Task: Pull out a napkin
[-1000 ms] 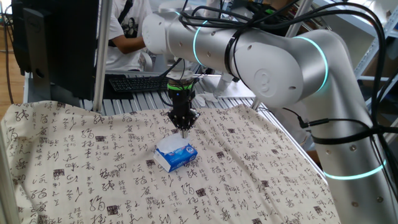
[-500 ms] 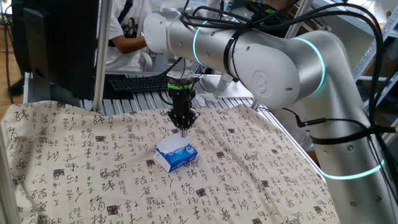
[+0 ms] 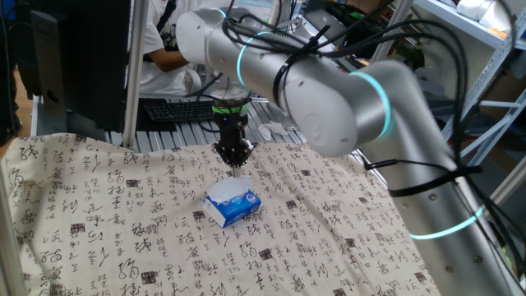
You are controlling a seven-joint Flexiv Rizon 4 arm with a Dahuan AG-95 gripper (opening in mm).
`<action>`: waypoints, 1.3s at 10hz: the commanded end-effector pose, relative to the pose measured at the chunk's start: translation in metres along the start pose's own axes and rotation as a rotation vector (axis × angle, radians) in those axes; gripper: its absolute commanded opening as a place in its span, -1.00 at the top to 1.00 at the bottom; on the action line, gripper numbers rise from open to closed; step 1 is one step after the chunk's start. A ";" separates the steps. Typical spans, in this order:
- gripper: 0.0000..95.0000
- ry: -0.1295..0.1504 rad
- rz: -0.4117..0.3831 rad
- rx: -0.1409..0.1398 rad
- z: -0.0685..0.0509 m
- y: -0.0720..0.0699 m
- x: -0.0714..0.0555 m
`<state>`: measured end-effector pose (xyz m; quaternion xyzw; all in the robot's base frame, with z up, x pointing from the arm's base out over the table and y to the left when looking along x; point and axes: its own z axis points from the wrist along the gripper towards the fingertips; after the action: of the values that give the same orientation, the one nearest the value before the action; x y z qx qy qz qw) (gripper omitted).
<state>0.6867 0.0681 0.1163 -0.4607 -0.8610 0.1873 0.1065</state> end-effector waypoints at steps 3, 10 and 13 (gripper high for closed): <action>1.00 -0.032 0.110 0.031 -0.002 0.013 -0.007; 1.00 -0.029 0.160 0.084 -0.003 0.022 -0.021; 1.00 -0.011 0.164 0.101 -0.005 0.024 -0.021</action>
<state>0.7088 0.0590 0.1072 -0.5206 -0.8176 0.2270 0.0946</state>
